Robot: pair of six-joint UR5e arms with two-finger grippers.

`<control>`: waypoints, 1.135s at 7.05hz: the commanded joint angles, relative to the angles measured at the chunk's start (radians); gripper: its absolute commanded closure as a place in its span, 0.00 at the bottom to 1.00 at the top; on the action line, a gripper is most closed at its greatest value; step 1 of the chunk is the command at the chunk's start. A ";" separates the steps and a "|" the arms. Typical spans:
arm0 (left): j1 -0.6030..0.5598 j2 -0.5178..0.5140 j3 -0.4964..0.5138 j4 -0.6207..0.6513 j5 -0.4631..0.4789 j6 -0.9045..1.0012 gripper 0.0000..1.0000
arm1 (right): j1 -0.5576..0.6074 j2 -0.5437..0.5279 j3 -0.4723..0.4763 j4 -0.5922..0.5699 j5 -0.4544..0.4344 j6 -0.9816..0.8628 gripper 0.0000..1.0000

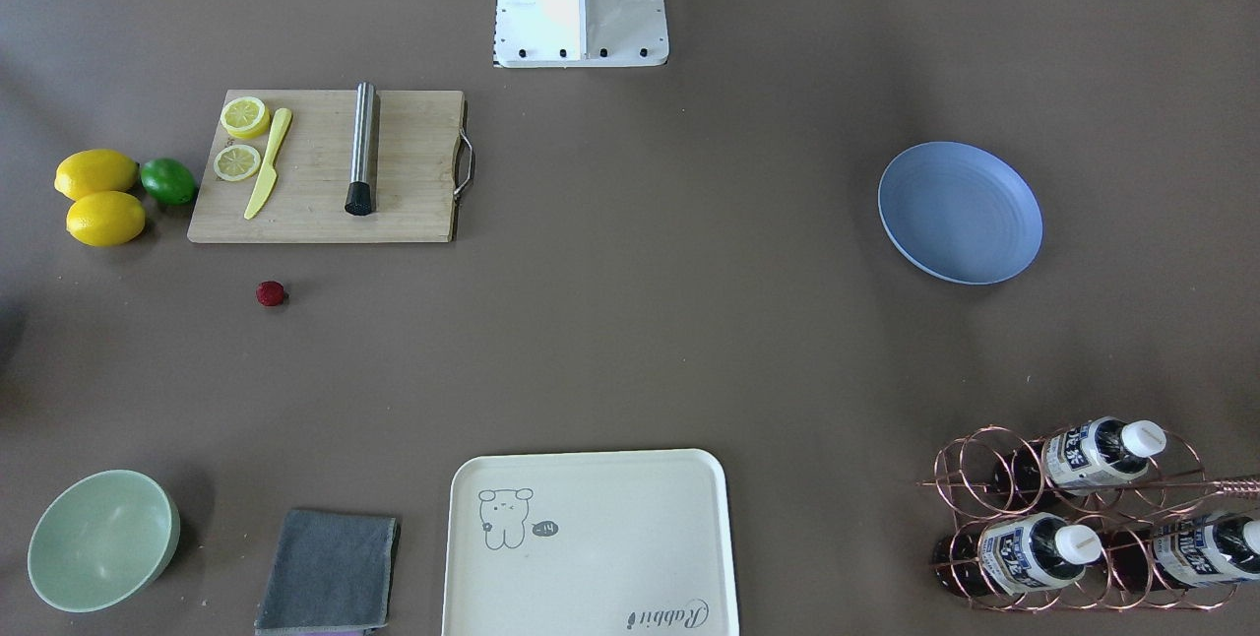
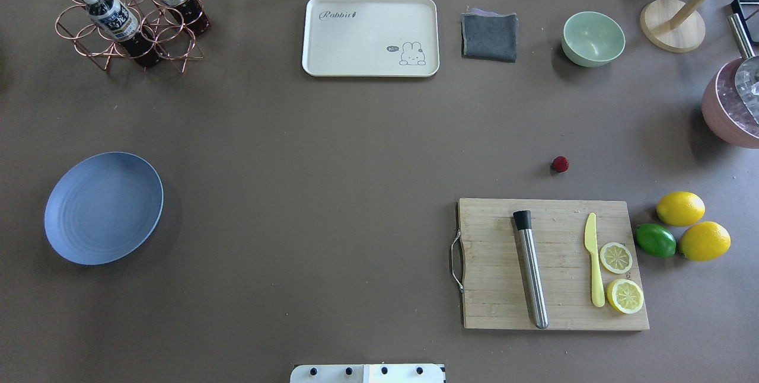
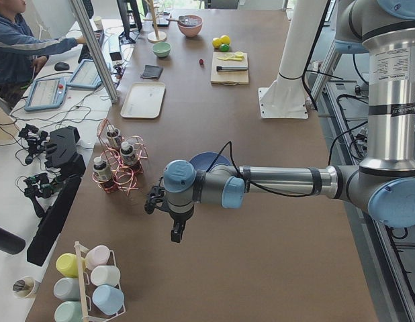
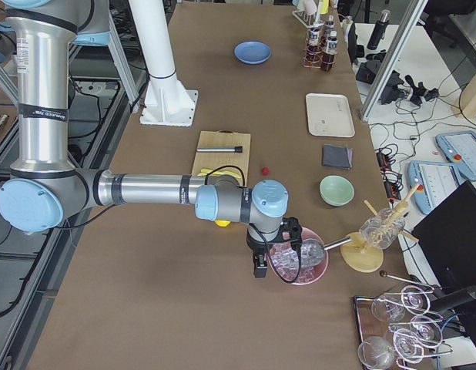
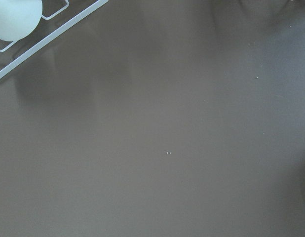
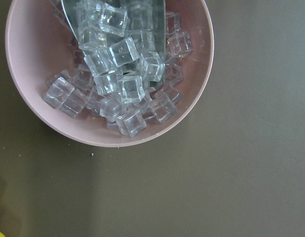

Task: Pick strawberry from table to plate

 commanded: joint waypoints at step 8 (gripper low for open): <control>0.002 0.026 -0.034 -0.144 -0.003 -0.008 0.02 | 0.000 -0.007 0.005 0.000 0.002 0.000 0.00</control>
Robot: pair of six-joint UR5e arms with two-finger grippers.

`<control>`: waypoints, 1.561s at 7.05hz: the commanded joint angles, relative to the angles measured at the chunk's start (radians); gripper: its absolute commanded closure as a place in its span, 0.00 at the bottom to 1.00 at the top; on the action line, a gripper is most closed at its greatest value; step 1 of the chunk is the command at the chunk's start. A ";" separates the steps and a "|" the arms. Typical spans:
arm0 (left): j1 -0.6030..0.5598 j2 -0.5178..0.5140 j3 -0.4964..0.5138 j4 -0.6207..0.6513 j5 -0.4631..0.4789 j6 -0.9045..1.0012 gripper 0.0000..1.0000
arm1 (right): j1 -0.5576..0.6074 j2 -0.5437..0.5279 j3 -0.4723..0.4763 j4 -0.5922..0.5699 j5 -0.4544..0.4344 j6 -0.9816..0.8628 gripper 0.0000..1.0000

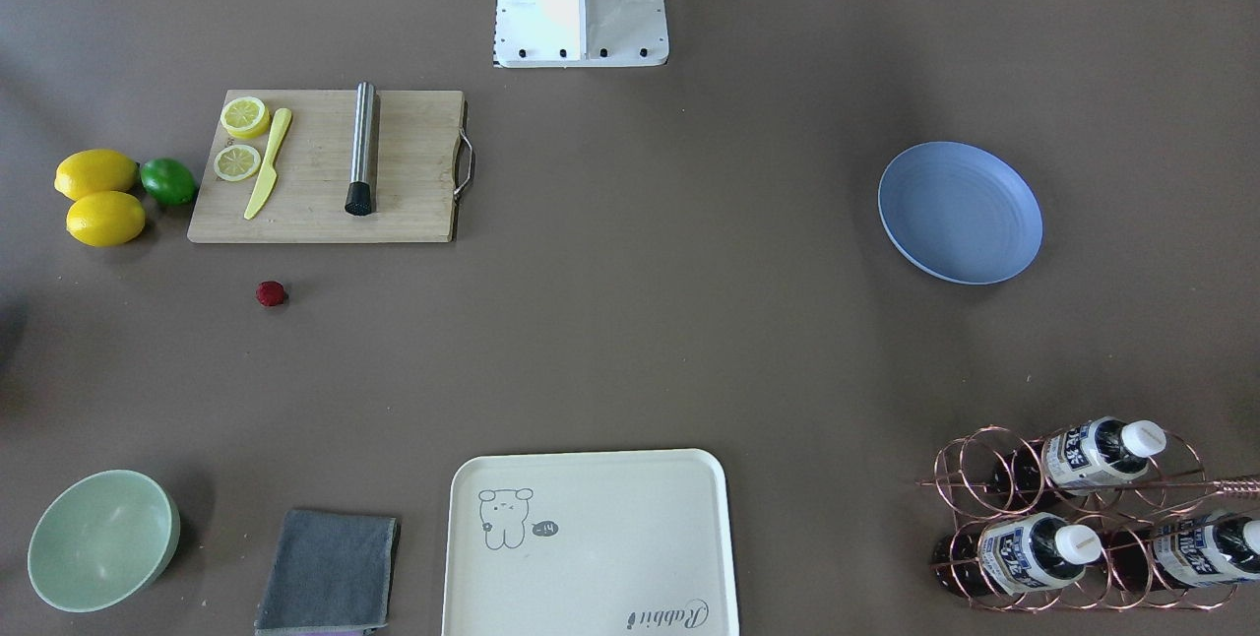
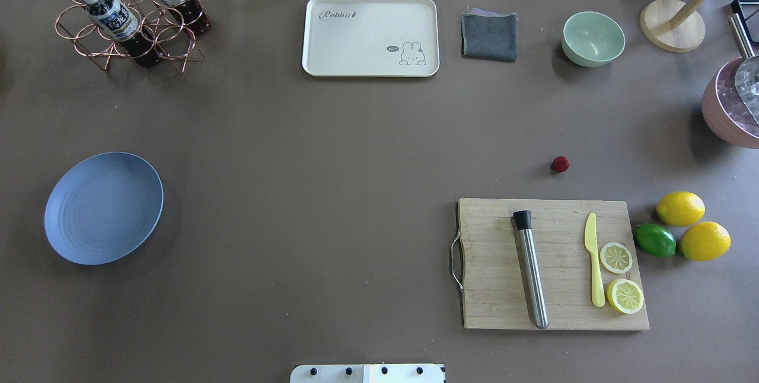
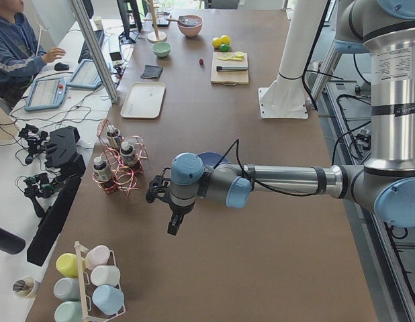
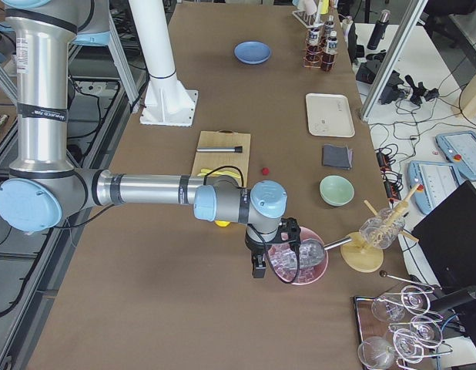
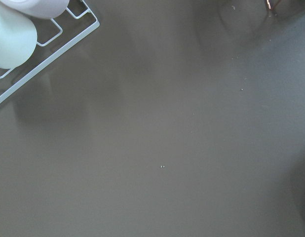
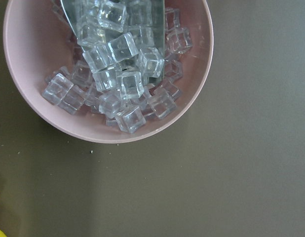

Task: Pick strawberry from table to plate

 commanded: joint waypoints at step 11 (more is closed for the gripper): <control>0.400 -0.009 0.152 -0.571 -0.008 -0.419 0.02 | -0.021 -0.011 0.017 0.132 0.083 0.009 0.00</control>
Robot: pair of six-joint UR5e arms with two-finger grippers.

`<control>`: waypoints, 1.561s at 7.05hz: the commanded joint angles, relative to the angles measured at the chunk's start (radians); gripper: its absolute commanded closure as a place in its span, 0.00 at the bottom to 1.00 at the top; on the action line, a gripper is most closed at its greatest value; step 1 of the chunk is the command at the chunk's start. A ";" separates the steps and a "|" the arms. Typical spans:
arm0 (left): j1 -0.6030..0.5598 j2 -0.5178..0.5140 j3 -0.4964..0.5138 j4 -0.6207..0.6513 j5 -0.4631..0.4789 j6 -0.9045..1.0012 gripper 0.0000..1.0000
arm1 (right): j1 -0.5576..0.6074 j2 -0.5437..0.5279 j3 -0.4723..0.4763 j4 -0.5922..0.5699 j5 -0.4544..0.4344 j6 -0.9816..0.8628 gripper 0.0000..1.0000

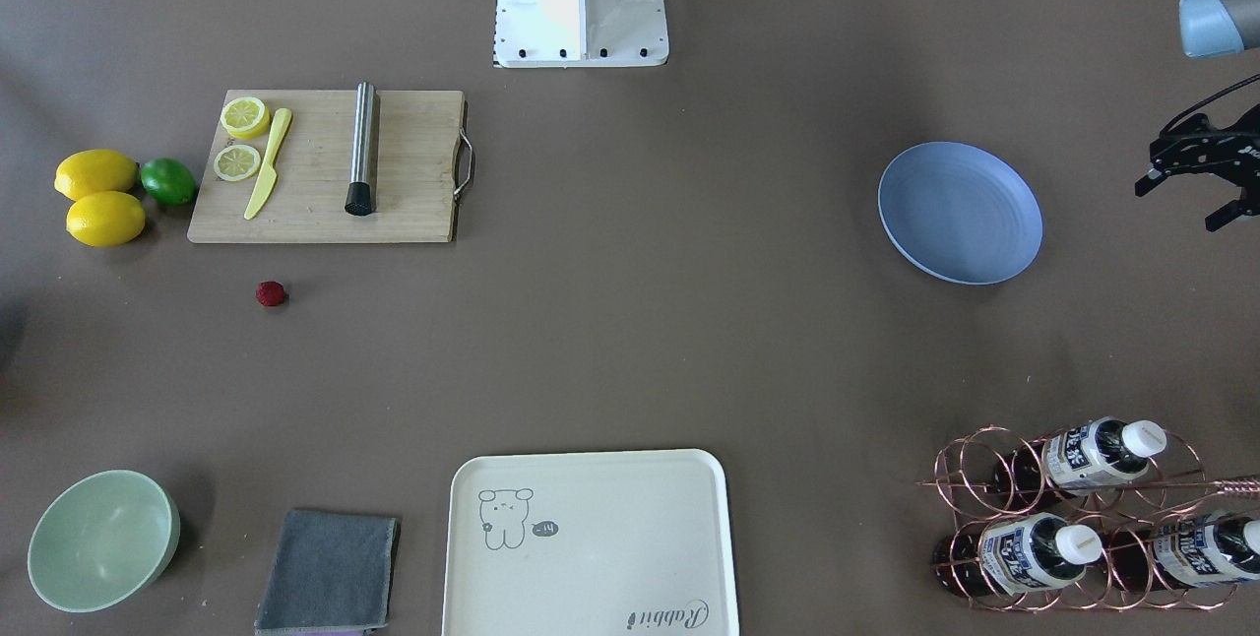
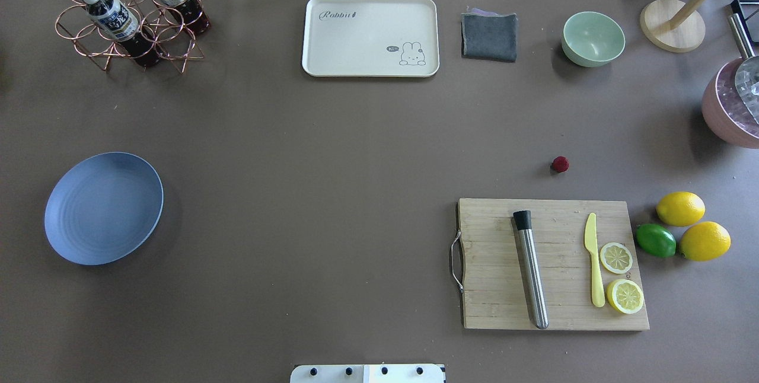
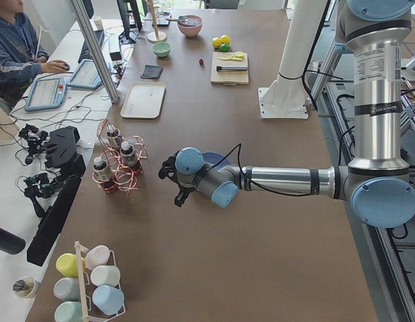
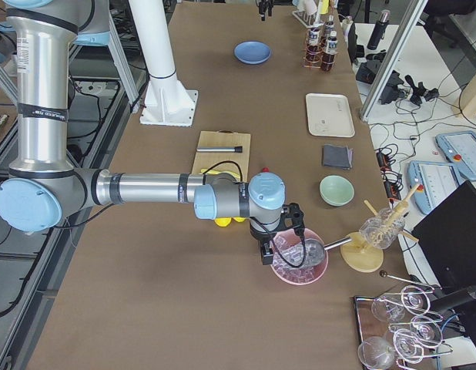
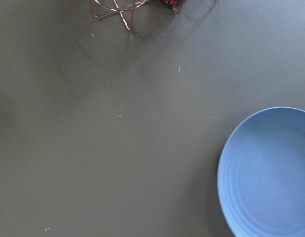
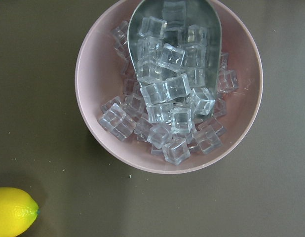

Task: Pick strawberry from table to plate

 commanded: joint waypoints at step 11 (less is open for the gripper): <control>0.268 -0.024 0.212 -0.546 0.086 -0.522 0.66 | -0.003 -0.034 -0.003 0.048 -0.003 -0.001 0.00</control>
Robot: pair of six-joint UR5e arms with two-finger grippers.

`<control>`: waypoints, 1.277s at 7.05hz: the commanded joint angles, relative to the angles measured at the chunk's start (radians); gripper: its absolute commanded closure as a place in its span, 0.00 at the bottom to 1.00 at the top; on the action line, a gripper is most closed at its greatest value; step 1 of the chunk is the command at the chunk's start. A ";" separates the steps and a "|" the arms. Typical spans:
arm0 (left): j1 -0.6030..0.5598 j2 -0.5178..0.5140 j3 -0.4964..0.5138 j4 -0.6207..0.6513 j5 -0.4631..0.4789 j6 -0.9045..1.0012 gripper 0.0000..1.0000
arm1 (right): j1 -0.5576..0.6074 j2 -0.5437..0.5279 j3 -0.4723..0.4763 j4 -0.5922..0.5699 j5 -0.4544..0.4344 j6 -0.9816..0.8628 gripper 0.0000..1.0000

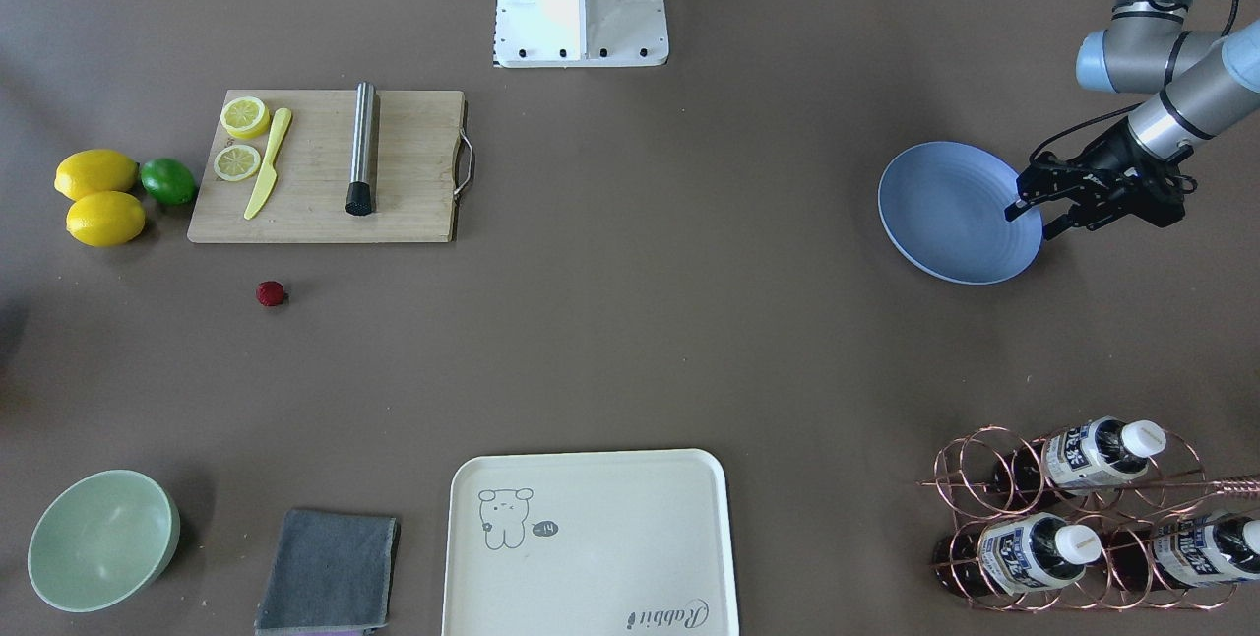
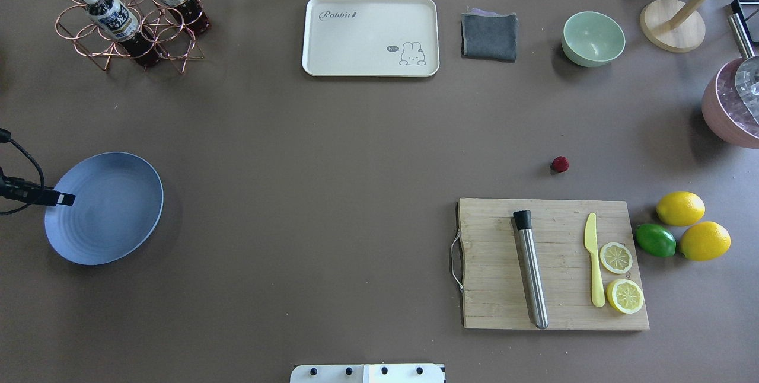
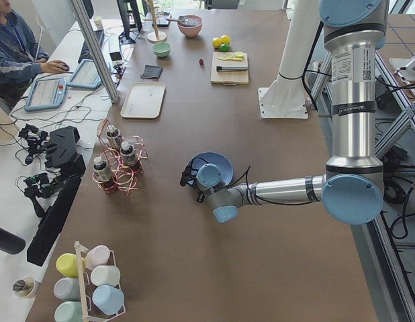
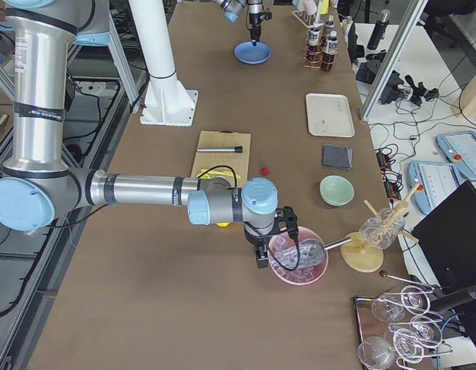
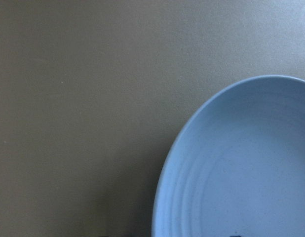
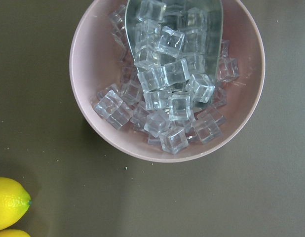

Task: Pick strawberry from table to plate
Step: 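Push the blue plate with the left gripper toward the table center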

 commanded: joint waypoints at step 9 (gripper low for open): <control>0.079 -0.301 -0.035 0.088 0.009 -0.376 1.00 | 0.001 0.005 -0.002 0.000 0.000 0.002 0.00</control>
